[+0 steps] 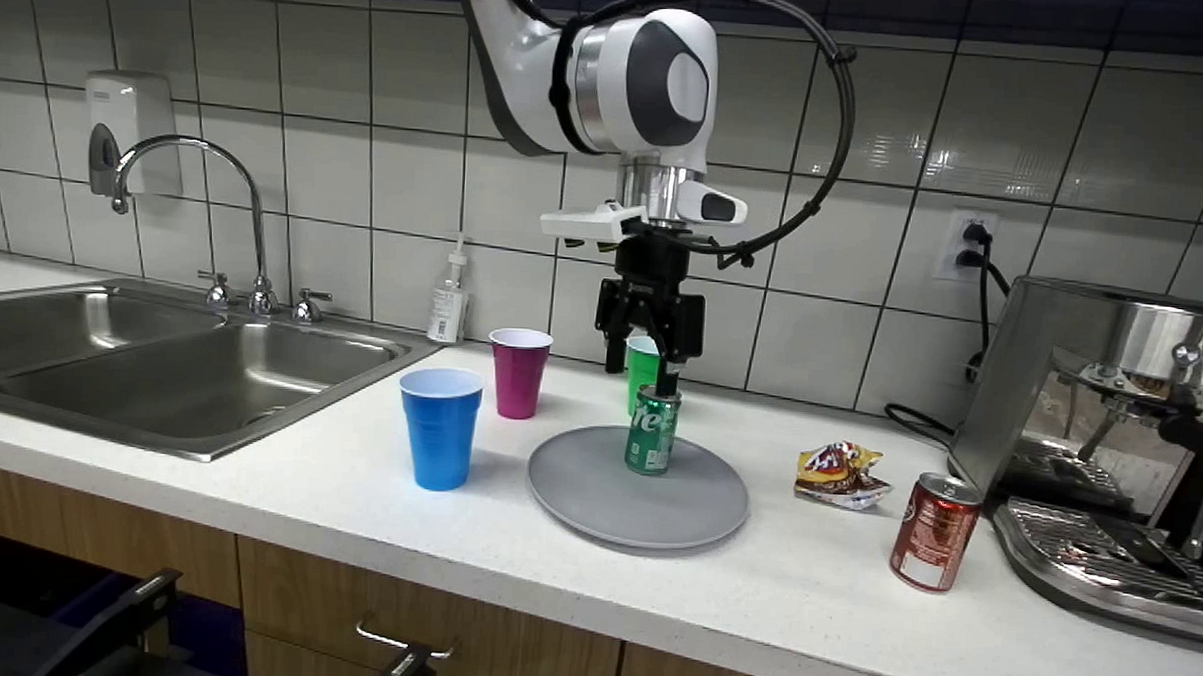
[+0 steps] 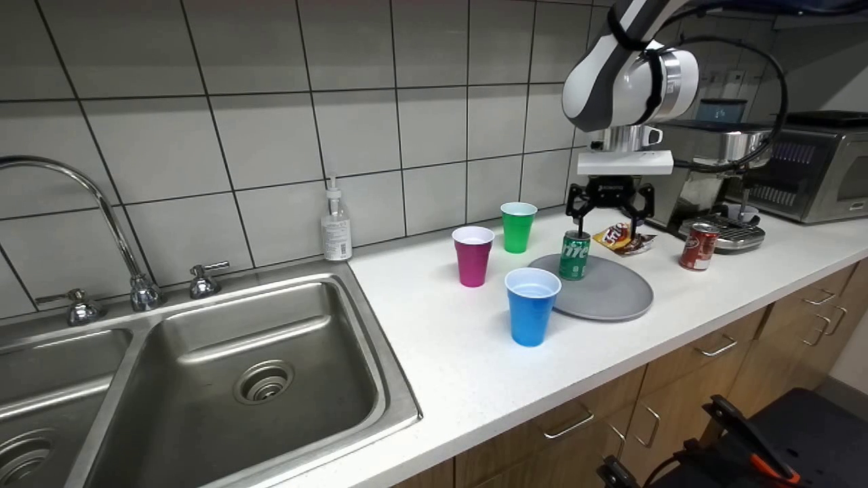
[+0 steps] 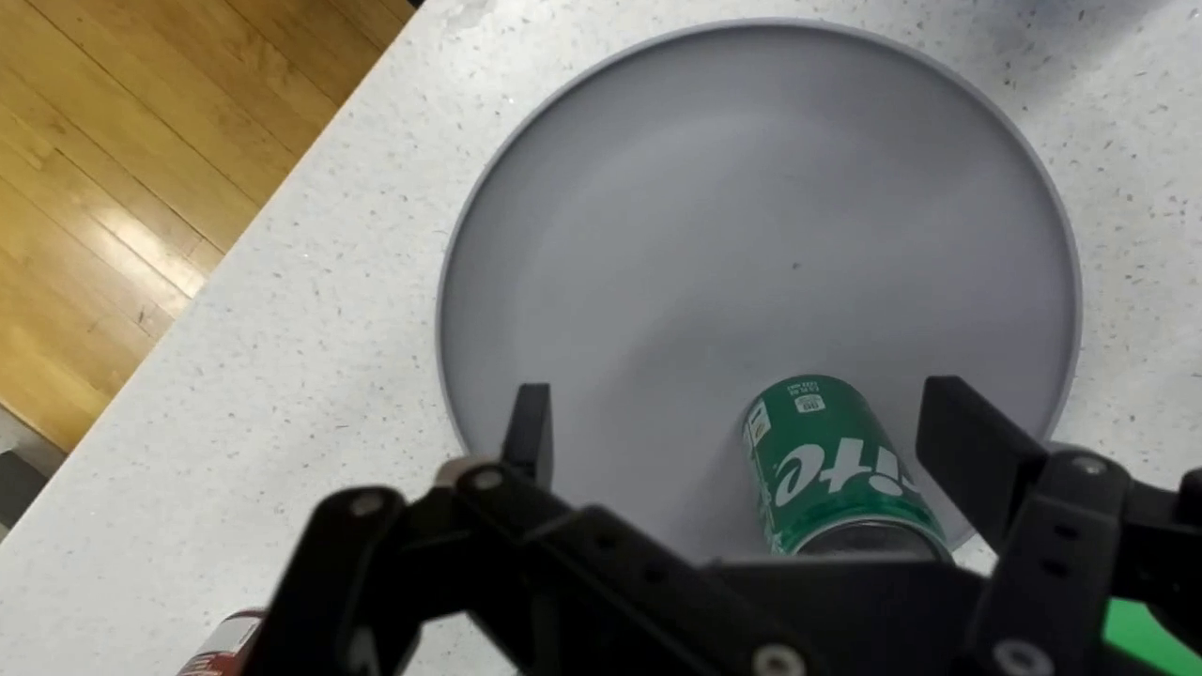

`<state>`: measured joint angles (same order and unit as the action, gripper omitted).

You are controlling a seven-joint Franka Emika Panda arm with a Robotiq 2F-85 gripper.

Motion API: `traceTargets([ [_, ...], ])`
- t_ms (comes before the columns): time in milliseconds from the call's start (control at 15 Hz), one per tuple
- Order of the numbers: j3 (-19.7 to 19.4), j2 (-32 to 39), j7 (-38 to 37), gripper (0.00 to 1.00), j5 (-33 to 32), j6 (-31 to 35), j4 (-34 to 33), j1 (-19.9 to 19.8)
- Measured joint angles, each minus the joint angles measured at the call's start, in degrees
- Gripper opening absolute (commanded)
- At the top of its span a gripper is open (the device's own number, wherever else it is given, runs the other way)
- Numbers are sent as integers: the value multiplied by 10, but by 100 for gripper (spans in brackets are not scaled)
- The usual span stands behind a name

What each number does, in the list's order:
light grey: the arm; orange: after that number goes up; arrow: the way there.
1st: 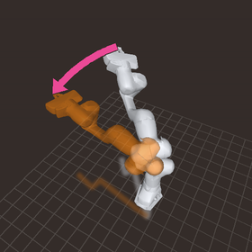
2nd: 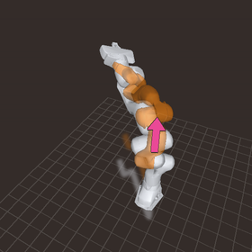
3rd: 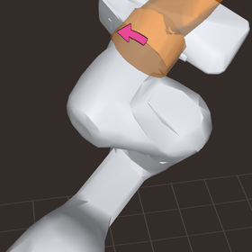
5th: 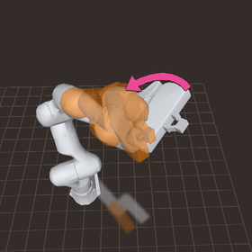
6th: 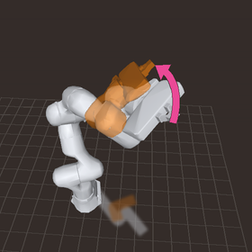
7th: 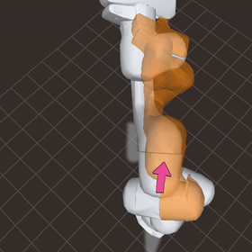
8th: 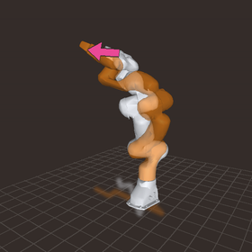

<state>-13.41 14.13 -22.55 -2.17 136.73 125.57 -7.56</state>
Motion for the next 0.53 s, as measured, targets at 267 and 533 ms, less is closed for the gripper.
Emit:
traceTargets([
  [267,0,27,-2,100,6,31,-5,2],
  [533,0,57,-16,100,8,46,-24,6],
])
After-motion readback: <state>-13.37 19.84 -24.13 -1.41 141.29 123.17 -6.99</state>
